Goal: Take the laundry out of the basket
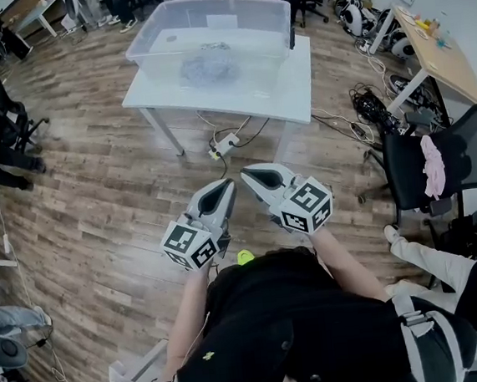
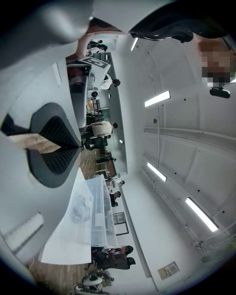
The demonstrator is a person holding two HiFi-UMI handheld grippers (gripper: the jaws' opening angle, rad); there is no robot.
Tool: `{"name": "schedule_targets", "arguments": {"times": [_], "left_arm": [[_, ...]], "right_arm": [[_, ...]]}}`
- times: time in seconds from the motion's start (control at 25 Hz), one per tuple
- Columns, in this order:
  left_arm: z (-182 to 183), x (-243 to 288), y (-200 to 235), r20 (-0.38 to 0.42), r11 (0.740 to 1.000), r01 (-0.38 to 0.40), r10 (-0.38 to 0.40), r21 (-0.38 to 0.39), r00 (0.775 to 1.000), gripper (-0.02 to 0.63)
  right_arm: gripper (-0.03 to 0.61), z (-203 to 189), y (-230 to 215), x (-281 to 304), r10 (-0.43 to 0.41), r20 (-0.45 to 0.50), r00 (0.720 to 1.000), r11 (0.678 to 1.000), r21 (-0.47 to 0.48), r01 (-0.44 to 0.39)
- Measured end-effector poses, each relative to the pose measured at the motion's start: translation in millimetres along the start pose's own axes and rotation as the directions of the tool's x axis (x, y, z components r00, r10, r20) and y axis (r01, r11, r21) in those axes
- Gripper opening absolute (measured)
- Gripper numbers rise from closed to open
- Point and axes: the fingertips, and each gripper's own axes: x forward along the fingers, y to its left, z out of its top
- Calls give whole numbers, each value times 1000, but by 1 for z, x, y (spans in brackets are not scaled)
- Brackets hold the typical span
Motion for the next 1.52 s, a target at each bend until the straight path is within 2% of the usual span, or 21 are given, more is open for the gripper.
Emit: {"name": "schedule_targets", "arguments": {"times": [0.64,0.84,0.96,1.16,1.32,1.52], "left_arm": [[-15,-20,20,40,997,-15,19,-77,999,9],[-26,-13,28,13,993,-18,19,-115,1000,9],[-30,-5,34,-6,993,-25,24,-114,1000,9],[-23,16,68,-22,991,-80,78,-103,997,9],[-8,48,103,-30,991,-111,109,-75,994,9],[2,98,142,-47,987,-140,136,-81,990,9]], "right_arm": [[2,-18,6,16,-14,-52,999,1000,-2,14],[2,-24,-6,22,-12,-64,998,1000,7,12],[3,-27,-21,29,-4,-66,998,1000,19,6],[3,-22,-52,58,38,-52,998,998,45,-36],[3,-8,-89,88,68,-44,997,997,47,-66],[3,2,-140,116,100,-48,994,994,60,-97]]}}
